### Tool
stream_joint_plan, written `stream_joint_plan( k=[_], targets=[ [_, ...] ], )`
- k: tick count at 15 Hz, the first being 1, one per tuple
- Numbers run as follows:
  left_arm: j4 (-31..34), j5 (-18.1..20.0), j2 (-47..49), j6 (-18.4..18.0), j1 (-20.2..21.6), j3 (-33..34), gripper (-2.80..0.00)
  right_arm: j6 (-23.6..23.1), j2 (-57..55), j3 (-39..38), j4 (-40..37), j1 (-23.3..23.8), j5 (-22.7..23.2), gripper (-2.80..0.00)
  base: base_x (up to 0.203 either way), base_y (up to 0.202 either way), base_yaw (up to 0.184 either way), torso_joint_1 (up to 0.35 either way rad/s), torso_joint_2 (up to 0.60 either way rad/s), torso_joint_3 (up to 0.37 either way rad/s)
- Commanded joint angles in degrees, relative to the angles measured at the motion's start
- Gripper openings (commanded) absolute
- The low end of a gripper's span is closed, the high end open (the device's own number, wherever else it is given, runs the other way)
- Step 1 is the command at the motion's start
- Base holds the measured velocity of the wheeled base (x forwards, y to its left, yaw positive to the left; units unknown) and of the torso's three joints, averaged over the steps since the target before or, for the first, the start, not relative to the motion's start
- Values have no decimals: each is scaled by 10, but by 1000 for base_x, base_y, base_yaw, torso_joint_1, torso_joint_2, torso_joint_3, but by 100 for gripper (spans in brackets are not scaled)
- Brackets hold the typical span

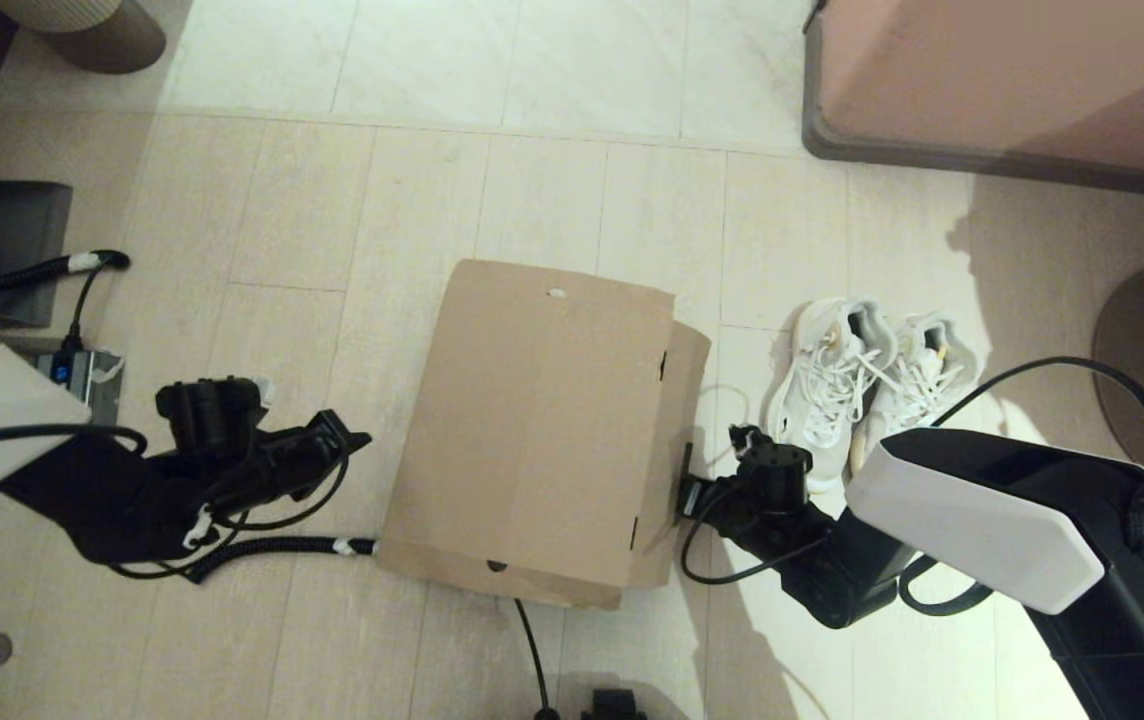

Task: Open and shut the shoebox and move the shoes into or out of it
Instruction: Open the shoe box

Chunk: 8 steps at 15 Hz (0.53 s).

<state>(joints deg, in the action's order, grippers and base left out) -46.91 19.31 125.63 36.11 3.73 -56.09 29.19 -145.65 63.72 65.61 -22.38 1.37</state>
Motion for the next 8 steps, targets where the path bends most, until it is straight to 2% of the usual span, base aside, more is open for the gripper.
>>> stream_joint_plan(
  k=[1, 8],
  targets=[
    [1, 1, 44, 3, -7, -2, -280, 2, 7, 0, 10, 0, 1, -280, 0, 0, 0, 0, 0, 0],
    [2, -7, 99, 5, -64, -19, -280, 48, 97, -66, 17, -4, 11, -280, 0, 0, 0, 0, 0, 0]
  ],
)
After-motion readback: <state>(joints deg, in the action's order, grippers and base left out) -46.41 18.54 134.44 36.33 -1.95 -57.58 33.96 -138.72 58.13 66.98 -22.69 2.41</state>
